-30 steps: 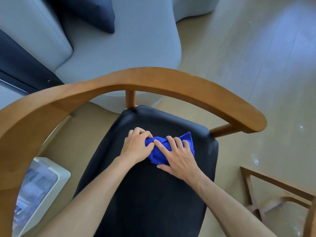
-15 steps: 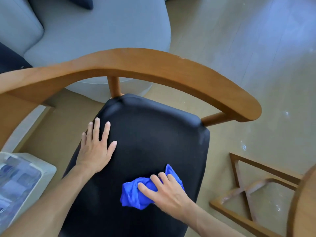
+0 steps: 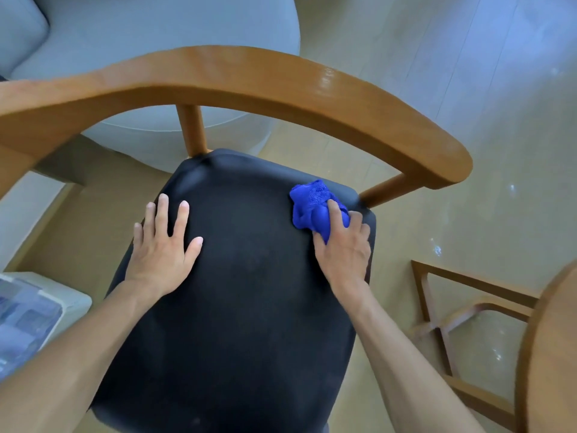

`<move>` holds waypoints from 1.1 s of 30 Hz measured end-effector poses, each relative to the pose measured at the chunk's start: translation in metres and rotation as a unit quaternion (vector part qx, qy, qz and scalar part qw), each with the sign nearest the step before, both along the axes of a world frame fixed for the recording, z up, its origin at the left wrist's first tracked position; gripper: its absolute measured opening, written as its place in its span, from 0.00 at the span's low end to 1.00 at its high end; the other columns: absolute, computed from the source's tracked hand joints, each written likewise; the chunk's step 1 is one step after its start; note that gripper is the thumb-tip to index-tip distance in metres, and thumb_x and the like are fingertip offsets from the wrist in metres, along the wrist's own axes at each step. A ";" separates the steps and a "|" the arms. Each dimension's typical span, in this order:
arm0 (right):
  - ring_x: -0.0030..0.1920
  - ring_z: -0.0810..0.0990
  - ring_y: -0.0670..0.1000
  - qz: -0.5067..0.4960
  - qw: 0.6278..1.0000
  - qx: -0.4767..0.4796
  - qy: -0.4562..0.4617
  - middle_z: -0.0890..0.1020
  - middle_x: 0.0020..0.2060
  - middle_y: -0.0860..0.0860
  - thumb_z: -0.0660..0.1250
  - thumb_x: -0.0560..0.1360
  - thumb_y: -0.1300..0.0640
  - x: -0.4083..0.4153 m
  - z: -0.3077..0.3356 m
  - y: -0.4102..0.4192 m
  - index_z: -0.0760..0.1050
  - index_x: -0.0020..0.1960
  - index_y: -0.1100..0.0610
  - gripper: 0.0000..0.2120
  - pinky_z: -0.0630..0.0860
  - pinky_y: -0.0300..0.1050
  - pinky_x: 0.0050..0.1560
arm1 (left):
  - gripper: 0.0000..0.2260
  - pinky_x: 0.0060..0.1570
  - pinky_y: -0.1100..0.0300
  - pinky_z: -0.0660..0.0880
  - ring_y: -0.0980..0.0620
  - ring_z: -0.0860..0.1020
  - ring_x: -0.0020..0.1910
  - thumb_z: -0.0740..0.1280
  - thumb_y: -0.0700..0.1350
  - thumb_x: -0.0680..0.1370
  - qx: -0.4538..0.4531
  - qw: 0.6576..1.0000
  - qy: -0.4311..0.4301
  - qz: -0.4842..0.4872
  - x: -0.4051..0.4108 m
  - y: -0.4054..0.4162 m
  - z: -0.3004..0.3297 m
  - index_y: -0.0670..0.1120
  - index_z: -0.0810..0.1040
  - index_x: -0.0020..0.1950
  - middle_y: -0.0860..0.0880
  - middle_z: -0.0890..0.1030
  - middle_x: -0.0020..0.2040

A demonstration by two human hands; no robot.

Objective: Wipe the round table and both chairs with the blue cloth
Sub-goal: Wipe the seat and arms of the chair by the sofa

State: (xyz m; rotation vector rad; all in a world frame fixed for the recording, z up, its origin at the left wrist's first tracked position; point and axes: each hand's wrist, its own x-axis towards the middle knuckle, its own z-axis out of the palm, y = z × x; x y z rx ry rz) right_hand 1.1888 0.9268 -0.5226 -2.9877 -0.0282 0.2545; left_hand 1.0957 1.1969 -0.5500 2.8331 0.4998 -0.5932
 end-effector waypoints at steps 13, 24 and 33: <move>0.34 0.76 0.57 0.364 0.930 0.051 0.014 0.80 0.44 0.54 0.72 0.57 0.61 -0.098 0.017 -0.073 0.78 0.58 0.49 0.28 0.75 0.45 0.29 | 0.29 0.67 0.30 0.58 0.38 0.48 0.77 0.59 0.55 0.79 0.029 0.998 -0.007 -0.057 -0.011 -0.017 0.005 0.54 0.55 0.79 0.42 0.49 0.79; 0.47 0.77 0.63 0.002 0.991 0.131 -0.009 0.75 0.56 0.58 0.67 0.66 0.65 -0.043 -0.003 -0.087 0.73 0.66 0.54 0.29 0.76 0.50 0.44 | 0.33 0.66 0.28 0.52 0.37 0.45 0.77 0.54 0.65 0.75 0.041 0.997 -0.023 -0.061 -0.018 -0.039 -0.002 0.56 0.54 0.79 0.42 0.47 0.79; 0.29 0.71 0.52 0.405 0.911 0.066 0.034 0.78 0.36 0.50 0.67 0.64 0.58 -0.202 0.006 -0.070 0.77 0.50 0.46 0.16 0.71 0.42 0.28 | 0.38 0.68 0.30 0.52 0.40 0.39 0.77 0.44 0.72 0.71 0.046 0.998 0.011 -0.046 -0.013 -0.039 0.002 0.60 0.48 0.78 0.45 0.41 0.79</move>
